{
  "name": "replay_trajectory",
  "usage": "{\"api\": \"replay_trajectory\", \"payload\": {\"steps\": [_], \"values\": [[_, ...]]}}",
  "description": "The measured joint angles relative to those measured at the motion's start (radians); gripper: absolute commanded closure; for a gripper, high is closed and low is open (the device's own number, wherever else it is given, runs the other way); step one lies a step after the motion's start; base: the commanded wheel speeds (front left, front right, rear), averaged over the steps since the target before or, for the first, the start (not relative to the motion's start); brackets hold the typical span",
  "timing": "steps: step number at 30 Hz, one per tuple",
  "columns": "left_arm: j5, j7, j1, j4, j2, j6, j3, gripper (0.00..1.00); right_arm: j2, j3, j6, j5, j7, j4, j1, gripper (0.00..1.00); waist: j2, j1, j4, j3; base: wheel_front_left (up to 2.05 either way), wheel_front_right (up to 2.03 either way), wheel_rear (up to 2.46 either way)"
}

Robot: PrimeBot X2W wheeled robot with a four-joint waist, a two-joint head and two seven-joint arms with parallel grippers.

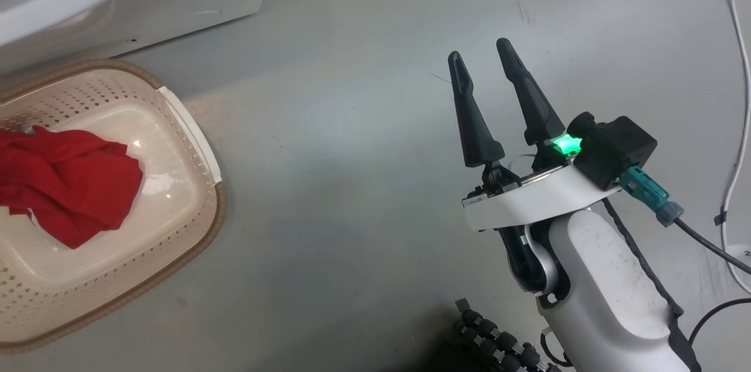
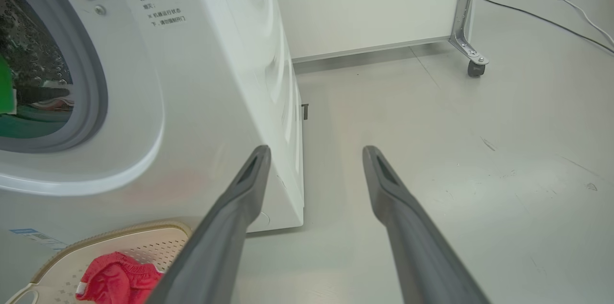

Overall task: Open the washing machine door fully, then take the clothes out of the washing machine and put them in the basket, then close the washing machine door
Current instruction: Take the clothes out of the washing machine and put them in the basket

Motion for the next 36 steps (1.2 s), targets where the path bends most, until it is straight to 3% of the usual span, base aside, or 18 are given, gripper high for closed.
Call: {"api": "replay_trajectory", "payload": {"steps": [16, 22, 27, 36], "values": [[-0.047, -0.204, -0.006, -0.047, -0.098, -0.03, -0.021, 1.0, 0.0, -0.015, 0.0, -0.065, 0.0, 0.029, -0.012, 0.0, 0.0, 0.0, 0.054, -0.033, 0.0, 0.0, 0.0], [-0.043, -0.286, 0.018, -0.079, -0.183, -0.03, -0.048, 1.0, -0.001, -0.032, 0.0, -0.105, 0.0, 0.059, -0.012, 0.0, 0.0, 0.0, 0.088, -0.056, 0.0, 0.0, 0.0], [-0.058, -0.348, 0.061, -0.094, -0.202, -0.03, -0.048, 1.0, 0.0, -0.043, 0.001, -0.119, 0.0, 0.072, -0.011, 0.0, 0.0, 0.0, 0.109, -0.079, 0.0, 0.0, 0.0], [-0.087, -0.502, 0.154, -0.156, -0.297, -0.024, -0.047, 1.0, -0.002, -0.07, 0.003, -0.162, 0.0, 0.107, 0.019, 0.0, 0.0, 0.0, 0.167, -0.146, 0.0, 0.0, 0.0]]}}
